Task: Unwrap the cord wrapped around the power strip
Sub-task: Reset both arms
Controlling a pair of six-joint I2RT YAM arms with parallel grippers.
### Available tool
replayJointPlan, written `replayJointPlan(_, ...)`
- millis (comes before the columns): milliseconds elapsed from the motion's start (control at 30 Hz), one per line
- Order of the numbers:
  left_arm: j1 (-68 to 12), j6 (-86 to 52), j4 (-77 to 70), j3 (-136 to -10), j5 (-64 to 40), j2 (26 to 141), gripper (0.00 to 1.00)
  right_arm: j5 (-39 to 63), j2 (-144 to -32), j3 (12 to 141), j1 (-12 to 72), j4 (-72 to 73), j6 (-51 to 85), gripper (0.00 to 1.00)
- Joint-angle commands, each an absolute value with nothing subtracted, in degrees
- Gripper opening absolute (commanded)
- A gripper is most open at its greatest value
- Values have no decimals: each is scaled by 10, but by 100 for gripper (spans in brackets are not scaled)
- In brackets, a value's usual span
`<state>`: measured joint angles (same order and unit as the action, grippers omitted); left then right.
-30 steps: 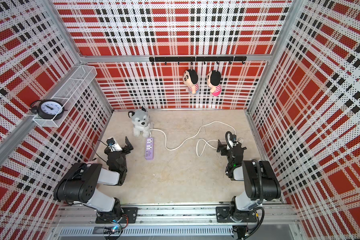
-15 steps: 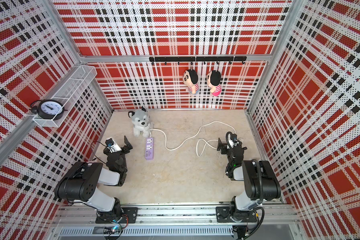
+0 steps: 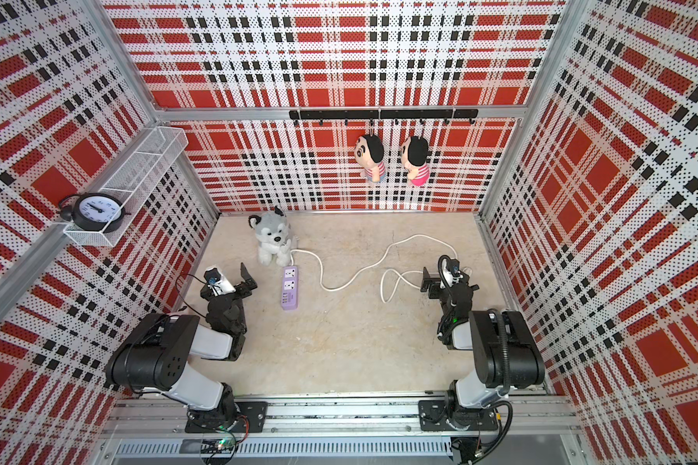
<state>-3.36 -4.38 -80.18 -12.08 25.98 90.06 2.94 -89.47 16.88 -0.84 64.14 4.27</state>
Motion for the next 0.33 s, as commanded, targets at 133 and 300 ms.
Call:
replayJointPlan(133, -37, -36, -818, -114, 264, 904, 98, 7, -903, 176, 4, 646, 29, 100)
replayJointPlan(300, -37, -36, -818, -114, 265, 904, 98, 4, -899, 169, 4, 657, 29, 100)
